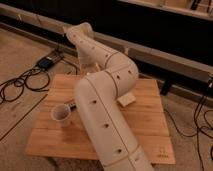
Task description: Move the arm in a circular motion
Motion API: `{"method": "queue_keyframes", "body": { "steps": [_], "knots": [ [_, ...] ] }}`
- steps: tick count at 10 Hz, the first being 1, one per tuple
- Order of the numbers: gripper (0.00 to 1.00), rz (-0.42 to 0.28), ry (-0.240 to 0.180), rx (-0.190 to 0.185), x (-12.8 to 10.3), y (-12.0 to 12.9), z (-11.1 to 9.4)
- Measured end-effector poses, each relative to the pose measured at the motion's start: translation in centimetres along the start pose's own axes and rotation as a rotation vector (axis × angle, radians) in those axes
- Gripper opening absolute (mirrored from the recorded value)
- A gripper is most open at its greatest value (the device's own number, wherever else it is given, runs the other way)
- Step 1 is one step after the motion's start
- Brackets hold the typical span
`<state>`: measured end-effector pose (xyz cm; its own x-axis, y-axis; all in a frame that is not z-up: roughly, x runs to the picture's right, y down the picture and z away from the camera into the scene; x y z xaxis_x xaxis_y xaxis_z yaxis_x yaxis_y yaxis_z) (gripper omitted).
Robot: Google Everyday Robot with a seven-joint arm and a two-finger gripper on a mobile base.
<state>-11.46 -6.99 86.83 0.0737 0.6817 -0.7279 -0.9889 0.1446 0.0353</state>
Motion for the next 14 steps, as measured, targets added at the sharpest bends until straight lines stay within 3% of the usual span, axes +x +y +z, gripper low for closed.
{"method": "queue_keyframes", "body": {
  "steps": [4, 6, 7, 8, 9, 11, 14],
  "knots": [
    [0.65, -0.297, -0.035, -0.065, 4.0, 11.4, -2.2],
    [0.65, -0.453, -0.072, -0.088, 9.6, 15.7, -4.3],
    [0.65, -0.483, -0.088, -0.092, 11.9, 16.2, -5.0],
    [0.65, -0.509, -0.113, -0.097, 16.2, 16.3, -5.9],
    [0.65, -0.499, -0.119, -0.102, 19.3, 15.6, -6.0],
    [0.65, -0.398, -0.118, -0.131, 24.9, 13.2, -5.7],
    [0.65, -0.125, -0.123, -0.151, 30.2, 6.0, -5.0]
  ]
}}
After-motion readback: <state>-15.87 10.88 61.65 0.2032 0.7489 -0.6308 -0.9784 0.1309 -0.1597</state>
